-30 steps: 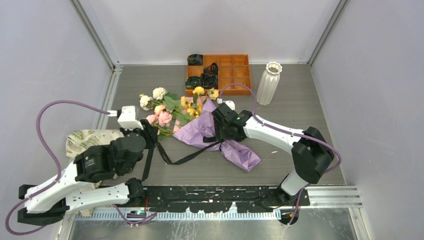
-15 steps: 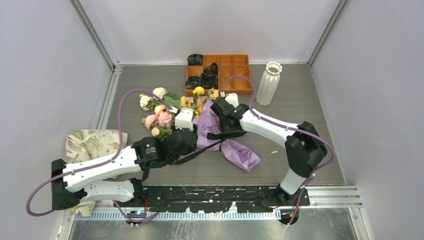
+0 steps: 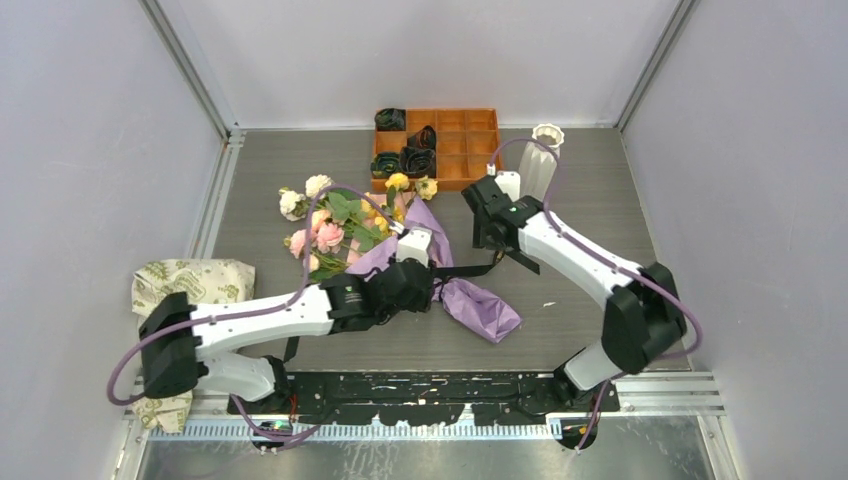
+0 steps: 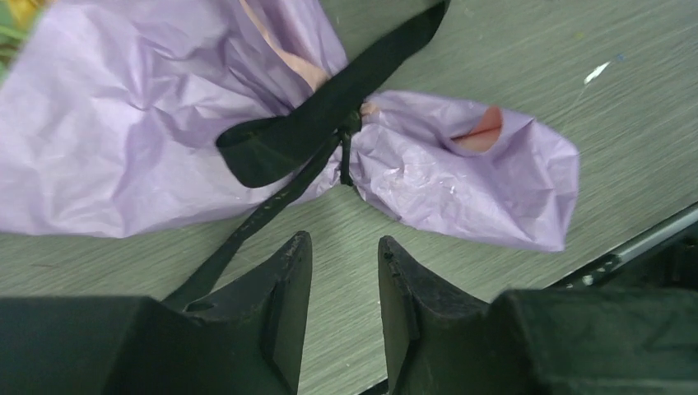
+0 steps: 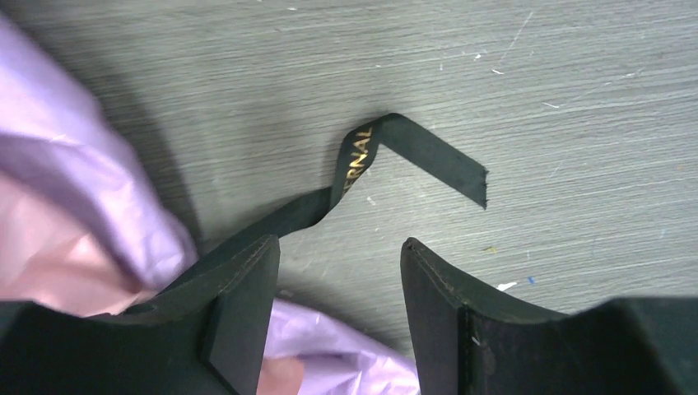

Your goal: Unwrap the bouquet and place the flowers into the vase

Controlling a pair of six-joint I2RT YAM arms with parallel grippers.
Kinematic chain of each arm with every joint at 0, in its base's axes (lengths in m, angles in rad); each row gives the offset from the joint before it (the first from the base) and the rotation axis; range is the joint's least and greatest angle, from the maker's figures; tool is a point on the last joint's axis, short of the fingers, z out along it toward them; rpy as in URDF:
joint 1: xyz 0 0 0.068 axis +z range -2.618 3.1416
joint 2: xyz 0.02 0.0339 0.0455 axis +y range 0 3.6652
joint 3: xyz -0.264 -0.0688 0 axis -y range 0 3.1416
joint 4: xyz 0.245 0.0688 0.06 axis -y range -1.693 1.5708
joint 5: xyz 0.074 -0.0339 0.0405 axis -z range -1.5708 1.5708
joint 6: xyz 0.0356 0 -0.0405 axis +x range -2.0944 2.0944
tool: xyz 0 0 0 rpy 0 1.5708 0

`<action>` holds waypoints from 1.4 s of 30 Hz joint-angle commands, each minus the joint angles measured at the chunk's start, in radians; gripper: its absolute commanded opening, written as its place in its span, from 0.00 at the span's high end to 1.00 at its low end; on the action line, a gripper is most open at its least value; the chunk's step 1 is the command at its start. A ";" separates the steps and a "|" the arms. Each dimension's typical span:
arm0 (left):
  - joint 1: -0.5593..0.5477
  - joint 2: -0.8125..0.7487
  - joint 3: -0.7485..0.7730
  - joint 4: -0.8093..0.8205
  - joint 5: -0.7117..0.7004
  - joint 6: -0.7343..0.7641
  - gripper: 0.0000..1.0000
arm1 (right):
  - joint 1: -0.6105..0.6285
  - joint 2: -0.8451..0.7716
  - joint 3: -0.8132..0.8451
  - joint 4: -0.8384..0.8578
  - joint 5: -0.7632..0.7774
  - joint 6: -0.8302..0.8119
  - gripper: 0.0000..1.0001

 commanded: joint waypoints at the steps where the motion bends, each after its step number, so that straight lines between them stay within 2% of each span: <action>1: 0.004 0.103 -0.035 0.167 0.065 0.002 0.66 | 0.007 -0.170 -0.030 0.028 -0.079 0.025 0.39; 5: 0.028 0.208 -0.012 0.219 0.099 0.005 0.79 | 0.007 -0.266 -0.064 0.042 -0.140 0.034 0.39; 11: 0.043 0.306 0.050 0.227 0.109 0.025 0.83 | 0.007 -0.302 -0.102 0.053 -0.171 0.045 0.40; 15: 0.060 0.345 0.065 0.233 0.097 0.033 0.82 | 0.007 -0.307 -0.118 0.062 -0.193 0.057 0.40; 22: 0.089 0.385 0.101 0.238 0.105 0.055 0.75 | 0.007 -0.316 -0.141 0.088 -0.218 0.067 0.40; 27: 0.093 0.371 0.118 0.211 0.089 0.067 0.72 | 0.007 -0.325 -0.157 0.096 -0.233 0.071 0.39; 33: 0.101 0.403 0.129 0.228 0.101 0.064 0.72 | 0.007 -0.302 -0.176 0.090 -0.254 0.080 0.39; 42: 0.110 0.448 0.155 0.245 0.106 0.075 0.73 | 0.015 -0.314 -0.340 0.157 -0.349 0.144 0.40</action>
